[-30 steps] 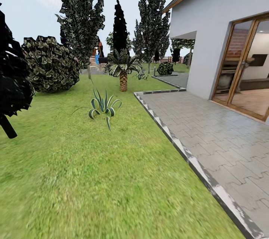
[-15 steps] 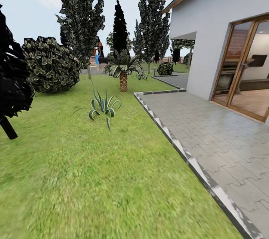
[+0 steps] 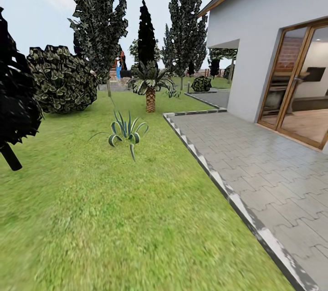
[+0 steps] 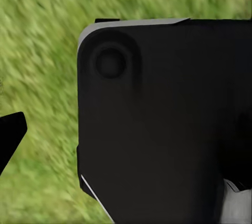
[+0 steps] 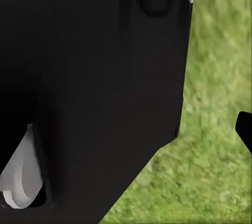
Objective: Take the three Easter eggs out of the wicker basket on the lawn in the garden, then place them on the lawn next to a single tree (choose any tree) so that all three eggs are next to the same tree and none are left in the basket.
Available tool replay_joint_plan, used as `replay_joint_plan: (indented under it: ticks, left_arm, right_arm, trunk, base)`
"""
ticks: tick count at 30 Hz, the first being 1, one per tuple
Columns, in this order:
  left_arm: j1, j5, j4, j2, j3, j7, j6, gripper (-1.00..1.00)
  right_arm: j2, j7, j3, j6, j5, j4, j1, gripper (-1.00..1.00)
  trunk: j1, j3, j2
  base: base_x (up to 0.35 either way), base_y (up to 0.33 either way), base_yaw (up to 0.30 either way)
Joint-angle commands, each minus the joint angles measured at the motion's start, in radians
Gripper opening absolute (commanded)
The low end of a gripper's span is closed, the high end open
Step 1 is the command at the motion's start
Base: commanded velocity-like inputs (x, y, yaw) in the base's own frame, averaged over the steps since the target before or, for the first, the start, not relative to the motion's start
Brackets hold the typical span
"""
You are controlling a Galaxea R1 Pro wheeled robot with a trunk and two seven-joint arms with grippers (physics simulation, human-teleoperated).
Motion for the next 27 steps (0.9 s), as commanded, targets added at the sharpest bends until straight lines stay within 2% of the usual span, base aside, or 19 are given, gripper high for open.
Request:
replay_joint_plan:
  ticks: [1, 27]
  left_arm:
    - [0.000, 0.000, -0.001, 0.000, 0.000, 0.000, -0.010, 1.00]
    - [0.000, 0.002, -0.001, 0.001, 0.001, 0.000, -0.024, 1.00]
  right_arm:
    - [0.000, -0.002, 0.001, -0.013, 0.002, 0.001, 0.000, 1.00]
    - [-0.002, -0.004, 0.000, -0.033, 0.003, 0.001, 0.000, 1.00]
  trunk:
    - [-0.004, 0.003, 0.007]
    - [-0.104, 0.084, 0.189]
  base:
    - [0.000, 0.000, 0.000]
    - [0.000, 0.000, 0.000]
